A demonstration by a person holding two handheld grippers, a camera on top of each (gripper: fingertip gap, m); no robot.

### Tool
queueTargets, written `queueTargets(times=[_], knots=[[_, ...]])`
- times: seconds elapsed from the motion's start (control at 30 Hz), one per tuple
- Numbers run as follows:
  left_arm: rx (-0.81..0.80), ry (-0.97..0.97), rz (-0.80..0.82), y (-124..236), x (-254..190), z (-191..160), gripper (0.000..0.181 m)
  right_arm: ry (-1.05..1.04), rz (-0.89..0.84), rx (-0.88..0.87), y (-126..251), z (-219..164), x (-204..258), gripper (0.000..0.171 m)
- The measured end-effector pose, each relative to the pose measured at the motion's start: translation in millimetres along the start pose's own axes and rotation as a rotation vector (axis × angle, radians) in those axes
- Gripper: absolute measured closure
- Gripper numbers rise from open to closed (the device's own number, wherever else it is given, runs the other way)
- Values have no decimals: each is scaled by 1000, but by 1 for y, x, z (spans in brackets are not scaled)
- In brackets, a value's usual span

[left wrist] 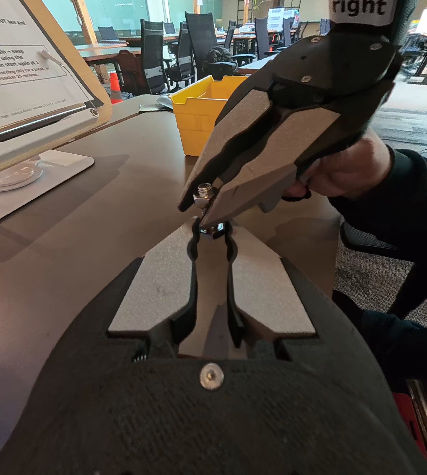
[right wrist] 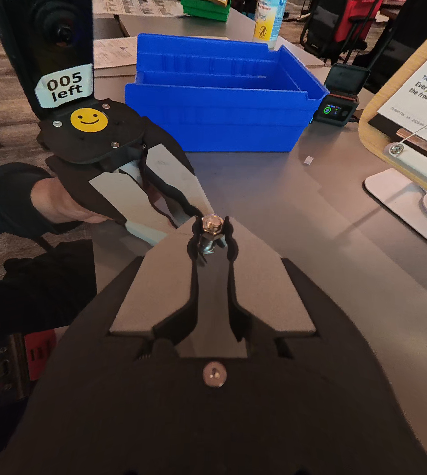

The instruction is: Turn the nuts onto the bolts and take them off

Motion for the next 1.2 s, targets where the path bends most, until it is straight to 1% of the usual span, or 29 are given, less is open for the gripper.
queueTargets(times=[0.1, 0.37, 0.57, 0.6, 0.7, 0.77, 0.83, 0.97, 1.0, 1.1, 1.2], knots=[[-24, 11, -8, 2, 0, 1, 165, -13, 22, -18, 3, 0, -1, 156], [-17, 47, -45, 3, 2, 1, 166, -37, 58, -20, 5, 0, -2, 156], [-28, 58, -38, 4, 3, 1, 165, -130, 137, -120, 20, 5, -8, 159], [-30, 58, -32, 4, 3, 1, 166, -142, 145, -123, 21, 4, -9, 159], [-31, 58, -33, 4, 3, 1, 166, -166, 169, -118, 20, 1, -11, 149], [-33, 54, -36, 4, 3, 2, 166, -179, 197, -108, 16, -1, -10, 151], [-36, 54, -38, 4, 2, 2, 166, -170, 188, -100, 14, -2, -10, 157], [-51, 103, -83, 6, 6, 2, 166, -162, 182, -93, 14, 0, -8, 157], [-72, 119, -87, 7, 7, 3, 166, -164, 182, -88, 14, 0, -9, 157], [-113, 154, -109, 12, 10, 4, 179, -162, 157, -67, 15, -3, -11, 157], [-108, 158, -119, 11, 10, 4, 179, -172, 171, -74, 15, -2, -10, 157]])
Point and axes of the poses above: each gripper's, where its closed fingertips meet, y back along the fingers, z out of its top, x = y × z across the jaws, the point moved 8 cm from there along y, back along the fingers, and after that the axes turned 7 degrees about z, right-handed, at the moved point
